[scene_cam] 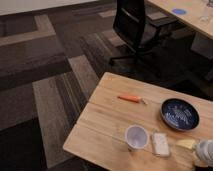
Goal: Push the eraser across the table
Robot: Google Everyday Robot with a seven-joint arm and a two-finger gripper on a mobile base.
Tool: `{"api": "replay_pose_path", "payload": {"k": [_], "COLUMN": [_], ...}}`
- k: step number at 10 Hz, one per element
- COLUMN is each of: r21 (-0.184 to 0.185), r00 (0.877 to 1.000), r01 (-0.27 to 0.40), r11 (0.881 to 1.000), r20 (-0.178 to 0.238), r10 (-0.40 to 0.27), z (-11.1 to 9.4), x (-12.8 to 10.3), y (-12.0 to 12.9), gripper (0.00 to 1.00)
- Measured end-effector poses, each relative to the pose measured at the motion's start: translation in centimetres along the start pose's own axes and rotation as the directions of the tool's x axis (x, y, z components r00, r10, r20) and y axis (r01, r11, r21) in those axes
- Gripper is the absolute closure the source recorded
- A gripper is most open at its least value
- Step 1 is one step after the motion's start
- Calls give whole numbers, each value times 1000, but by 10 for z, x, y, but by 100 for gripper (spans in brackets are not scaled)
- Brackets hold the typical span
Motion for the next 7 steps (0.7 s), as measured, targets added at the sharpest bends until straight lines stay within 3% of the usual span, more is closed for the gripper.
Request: {"api": "replay_pose_path", "payload": {"k": [1,2,3,5,6,7], "r21": [113,160,263,307,289,270], "r00": [996,991,975,956,953,958], "r01": [-85,-125,-222,-292,-303,-287], "r11": [990,979,939,906,908,919], "r20": [45,57,85,109,110,92], "r10": [80,117,207,272,283,272], "z": [-23,-32,-54,-69,-70,-67], "x": [-3,0,13,20,16,15], "y": [-59,-84,-141,-165,-151,-134], "gripper": [35,35,35,35,35,35]}}
